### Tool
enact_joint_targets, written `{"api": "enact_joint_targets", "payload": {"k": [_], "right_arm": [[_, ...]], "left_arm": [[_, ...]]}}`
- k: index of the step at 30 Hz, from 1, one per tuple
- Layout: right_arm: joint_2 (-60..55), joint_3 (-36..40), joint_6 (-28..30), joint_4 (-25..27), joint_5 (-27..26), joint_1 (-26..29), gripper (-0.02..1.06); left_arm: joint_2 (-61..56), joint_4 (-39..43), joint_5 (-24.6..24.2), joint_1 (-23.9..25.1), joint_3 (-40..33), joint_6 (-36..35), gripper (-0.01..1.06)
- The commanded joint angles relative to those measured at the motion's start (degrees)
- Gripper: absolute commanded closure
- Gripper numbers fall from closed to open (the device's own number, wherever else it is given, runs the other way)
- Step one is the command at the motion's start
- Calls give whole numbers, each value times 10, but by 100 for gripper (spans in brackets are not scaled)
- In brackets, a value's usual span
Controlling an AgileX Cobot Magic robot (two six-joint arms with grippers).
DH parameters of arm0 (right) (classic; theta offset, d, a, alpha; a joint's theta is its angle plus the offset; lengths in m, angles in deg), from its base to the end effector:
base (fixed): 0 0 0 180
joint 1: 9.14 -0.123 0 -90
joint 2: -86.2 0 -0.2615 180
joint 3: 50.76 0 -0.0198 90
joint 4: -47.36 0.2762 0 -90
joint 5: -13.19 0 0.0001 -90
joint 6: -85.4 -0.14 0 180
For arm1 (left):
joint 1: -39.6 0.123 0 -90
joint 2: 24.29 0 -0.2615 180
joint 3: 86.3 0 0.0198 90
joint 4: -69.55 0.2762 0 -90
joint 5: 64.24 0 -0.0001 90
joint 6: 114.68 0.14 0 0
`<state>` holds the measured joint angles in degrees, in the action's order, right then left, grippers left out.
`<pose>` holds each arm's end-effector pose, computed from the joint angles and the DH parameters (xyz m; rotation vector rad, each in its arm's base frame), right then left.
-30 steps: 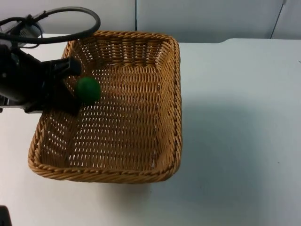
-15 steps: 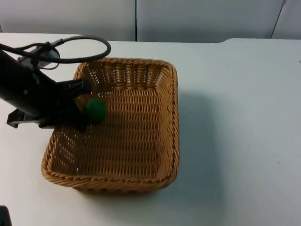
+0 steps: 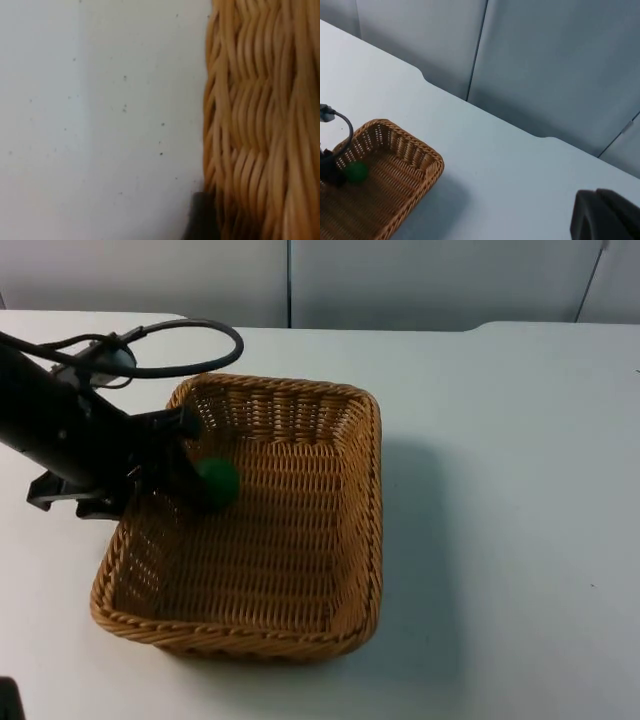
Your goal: Pick up the basket with the left hand and place the ball into the basket with the right hand.
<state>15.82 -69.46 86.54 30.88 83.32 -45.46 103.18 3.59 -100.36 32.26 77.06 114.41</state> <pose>0.2092 0.1074 0.4865 -0.6185 1.9972 0.0256 0.3633 -0.1229 0.0071 0.0251 2.7804 -0.8793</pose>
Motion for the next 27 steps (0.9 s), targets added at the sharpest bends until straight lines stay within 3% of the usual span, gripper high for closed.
{"api": "enact_joint_targets", "payload": {"k": [1, 3, 10, 15, 20, 23, 24, 27], "right_arm": [[5, -1, -3, 1, -2, -2, 105], [5, -1, -1, 1, -2, -2, 105], [5, -1, -2, -1, -2, -2, 105], [5, -1, -2, -1, -2, -2, 105], [5, -1, -2, -1, -2, -2, 105], [5, -1, 3, -2, -2, -2, 105], [5, -1, 3, -2, -2, -2, 105], [5, -1, 3, -3, -2, -2, 105]], "left_arm": [[1, 6, -9, -2, 8, -10, 28], [1, 13, -19, -2, 13, -20, 21], [-4, 76, -35, -2, 32, -48, 21], [-22, 138, -61, -2, 62, -100, 21], [-51, 251, -83, -2, 92, -189, 26], [-86, 313, -101, -2, 107, -237, 39], [-86, 313, -101, -2, 107, -237, 39], [-142, 358, -119, -2, 120, -267, 66]]}}
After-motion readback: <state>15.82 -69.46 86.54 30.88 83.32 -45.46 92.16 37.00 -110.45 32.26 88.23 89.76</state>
